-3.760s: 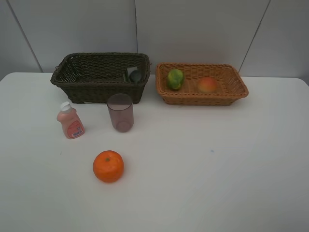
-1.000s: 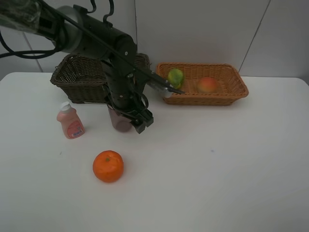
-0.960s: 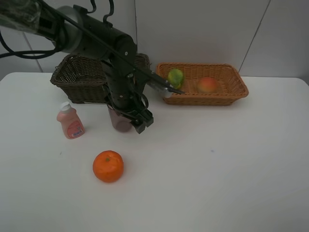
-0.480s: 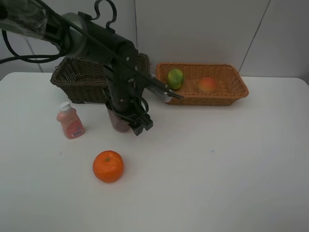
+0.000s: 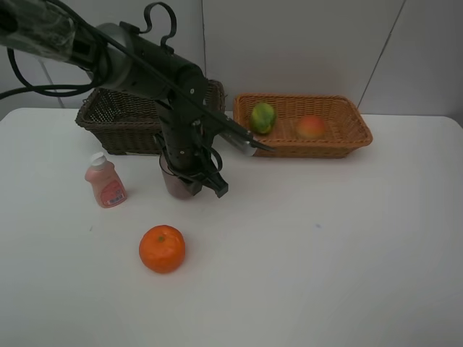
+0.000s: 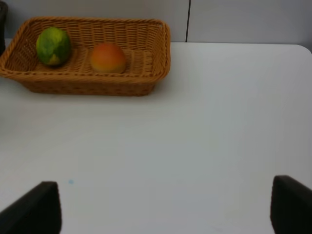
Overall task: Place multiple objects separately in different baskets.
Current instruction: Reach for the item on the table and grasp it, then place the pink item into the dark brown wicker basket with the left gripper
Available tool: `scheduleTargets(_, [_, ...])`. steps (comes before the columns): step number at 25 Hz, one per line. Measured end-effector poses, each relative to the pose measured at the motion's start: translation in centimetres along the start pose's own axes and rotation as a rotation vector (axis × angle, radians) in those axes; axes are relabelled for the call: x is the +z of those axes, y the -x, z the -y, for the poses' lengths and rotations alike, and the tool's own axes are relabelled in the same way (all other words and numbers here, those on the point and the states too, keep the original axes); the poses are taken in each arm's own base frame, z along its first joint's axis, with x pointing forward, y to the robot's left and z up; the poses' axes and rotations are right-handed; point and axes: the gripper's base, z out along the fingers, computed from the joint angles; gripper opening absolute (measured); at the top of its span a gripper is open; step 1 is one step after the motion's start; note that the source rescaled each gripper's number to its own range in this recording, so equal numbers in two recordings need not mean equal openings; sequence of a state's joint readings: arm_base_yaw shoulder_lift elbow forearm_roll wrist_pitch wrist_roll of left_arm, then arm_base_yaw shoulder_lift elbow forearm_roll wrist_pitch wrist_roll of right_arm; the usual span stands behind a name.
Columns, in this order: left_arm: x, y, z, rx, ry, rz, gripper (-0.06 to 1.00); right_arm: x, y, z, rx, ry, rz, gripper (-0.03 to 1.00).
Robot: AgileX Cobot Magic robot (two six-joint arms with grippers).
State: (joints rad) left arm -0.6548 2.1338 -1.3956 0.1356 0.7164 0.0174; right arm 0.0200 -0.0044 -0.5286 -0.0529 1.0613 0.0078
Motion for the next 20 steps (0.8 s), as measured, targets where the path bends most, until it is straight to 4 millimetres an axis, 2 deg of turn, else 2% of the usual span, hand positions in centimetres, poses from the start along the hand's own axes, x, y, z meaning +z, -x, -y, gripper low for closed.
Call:
scheduleTargets(16, [0.0,0.0,0.0,0.0,0.0,0.0,0.0,0.0,0.0,-0.01,0.0,0.001,0.0,0.87])
scheduleTargets(20, [-0.96,0.31,-0.04,-0.024,-0.011,-0.015,0.0,0.0,0.0,-0.01,0.0,0.001,0.0,0.87])
